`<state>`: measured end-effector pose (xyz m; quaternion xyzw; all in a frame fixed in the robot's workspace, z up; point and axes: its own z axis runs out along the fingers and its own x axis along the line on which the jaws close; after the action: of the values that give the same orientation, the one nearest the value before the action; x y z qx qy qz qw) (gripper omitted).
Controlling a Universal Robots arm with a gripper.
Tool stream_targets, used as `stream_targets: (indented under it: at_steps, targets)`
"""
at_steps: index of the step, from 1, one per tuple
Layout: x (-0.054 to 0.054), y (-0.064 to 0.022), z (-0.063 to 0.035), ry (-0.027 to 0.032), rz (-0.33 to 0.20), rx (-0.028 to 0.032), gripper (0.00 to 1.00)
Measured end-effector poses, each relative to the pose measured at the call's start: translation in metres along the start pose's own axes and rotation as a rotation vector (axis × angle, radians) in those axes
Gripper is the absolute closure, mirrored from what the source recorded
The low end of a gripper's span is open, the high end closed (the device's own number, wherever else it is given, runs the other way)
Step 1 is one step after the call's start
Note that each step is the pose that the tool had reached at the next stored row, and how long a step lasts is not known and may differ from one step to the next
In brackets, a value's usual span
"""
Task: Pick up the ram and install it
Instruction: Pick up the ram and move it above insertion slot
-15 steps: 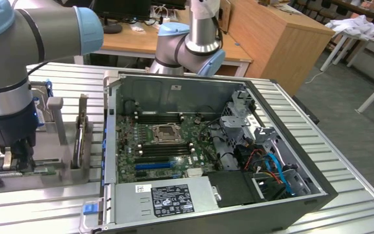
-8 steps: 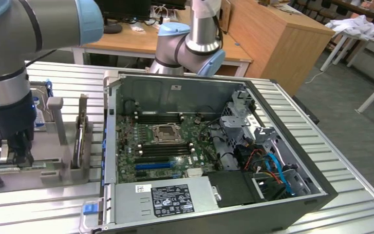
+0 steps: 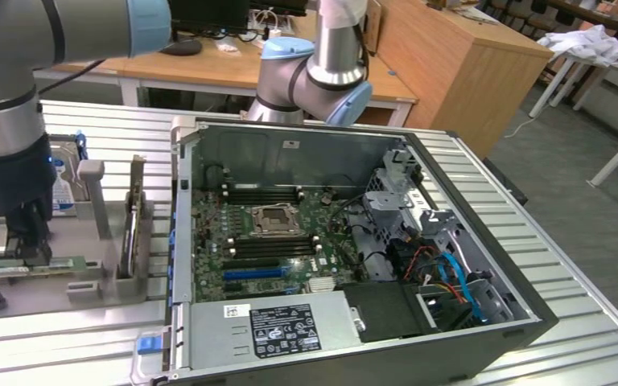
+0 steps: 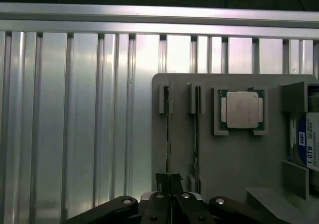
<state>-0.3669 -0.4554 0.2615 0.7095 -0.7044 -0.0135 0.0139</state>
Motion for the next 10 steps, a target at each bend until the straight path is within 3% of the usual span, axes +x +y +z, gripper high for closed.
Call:
stream_targets:
  at_steps: [10]
  targets:
    - [0.0,0.0005,-0.0227,0.0,0.0,0.0,0.88]
